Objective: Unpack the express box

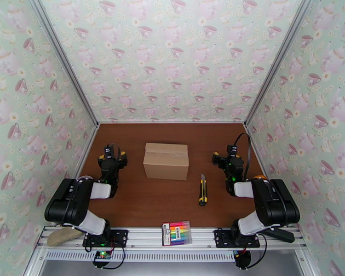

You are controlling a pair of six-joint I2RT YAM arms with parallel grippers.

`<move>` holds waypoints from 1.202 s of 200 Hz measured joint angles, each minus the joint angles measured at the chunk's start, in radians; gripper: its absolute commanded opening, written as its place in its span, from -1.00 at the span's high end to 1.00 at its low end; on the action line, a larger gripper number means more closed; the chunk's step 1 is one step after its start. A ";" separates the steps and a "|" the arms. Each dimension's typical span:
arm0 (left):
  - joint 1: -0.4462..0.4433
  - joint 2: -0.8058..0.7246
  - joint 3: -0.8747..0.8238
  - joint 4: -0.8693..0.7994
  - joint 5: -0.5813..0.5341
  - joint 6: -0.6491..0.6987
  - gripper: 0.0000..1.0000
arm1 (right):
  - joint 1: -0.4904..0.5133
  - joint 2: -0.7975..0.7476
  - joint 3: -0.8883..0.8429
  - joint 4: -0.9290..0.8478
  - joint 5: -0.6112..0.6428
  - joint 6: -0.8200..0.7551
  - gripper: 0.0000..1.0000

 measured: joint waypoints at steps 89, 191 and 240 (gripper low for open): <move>0.000 0.000 0.000 0.000 0.000 0.000 -1.00 | 0.000 0.000 0.000 0.000 0.000 0.000 -1.00; -0.004 -0.020 0.000 -0.026 -0.001 0.002 -0.70 | 0.002 -0.017 0.002 -0.028 -0.017 0.000 -0.99; -0.057 -0.316 0.064 -0.314 -0.069 -0.039 -0.53 | 0.056 -0.236 0.151 -0.364 0.131 0.035 -0.92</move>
